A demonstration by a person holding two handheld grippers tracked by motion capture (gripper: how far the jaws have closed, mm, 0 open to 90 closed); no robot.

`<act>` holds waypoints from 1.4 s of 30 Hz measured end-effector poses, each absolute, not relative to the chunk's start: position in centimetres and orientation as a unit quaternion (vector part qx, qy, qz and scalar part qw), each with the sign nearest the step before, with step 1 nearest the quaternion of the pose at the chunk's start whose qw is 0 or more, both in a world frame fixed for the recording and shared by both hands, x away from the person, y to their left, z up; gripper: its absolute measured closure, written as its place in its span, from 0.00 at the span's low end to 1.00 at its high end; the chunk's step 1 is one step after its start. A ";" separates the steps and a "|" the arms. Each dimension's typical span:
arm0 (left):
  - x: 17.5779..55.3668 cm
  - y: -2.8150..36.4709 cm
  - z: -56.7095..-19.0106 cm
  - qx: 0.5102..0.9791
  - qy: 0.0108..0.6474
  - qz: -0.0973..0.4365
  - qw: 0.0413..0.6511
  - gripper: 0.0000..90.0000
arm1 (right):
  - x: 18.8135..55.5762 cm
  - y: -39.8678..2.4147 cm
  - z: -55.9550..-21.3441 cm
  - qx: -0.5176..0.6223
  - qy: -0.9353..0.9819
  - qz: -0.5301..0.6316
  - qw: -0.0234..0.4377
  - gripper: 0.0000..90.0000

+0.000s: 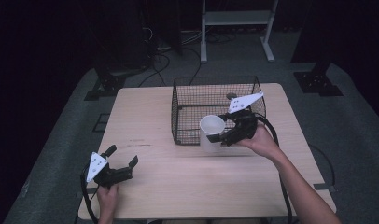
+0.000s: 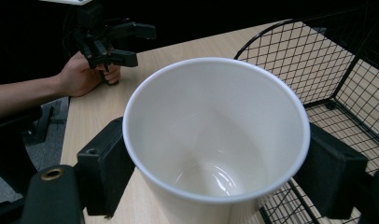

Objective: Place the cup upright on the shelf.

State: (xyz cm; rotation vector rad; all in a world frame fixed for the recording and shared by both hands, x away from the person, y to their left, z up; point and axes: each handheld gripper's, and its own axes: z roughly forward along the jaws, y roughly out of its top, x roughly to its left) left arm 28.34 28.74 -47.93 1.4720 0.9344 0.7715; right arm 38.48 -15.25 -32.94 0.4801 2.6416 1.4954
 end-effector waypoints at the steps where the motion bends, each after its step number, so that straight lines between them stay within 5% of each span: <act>1: 28.3 28.7 -47.9 0.629 0.400 0.330 0.579 0.00 | 38.6 -15.2 -32.8 0.157 0.859 0.486 0.034 0.22; 42: 28.3 28.7 -47.9 0.631 0.399 0.328 0.579 0.00 | 45.3 -15.2 -30.2 0.200 0.840 0.502 0.041 0.22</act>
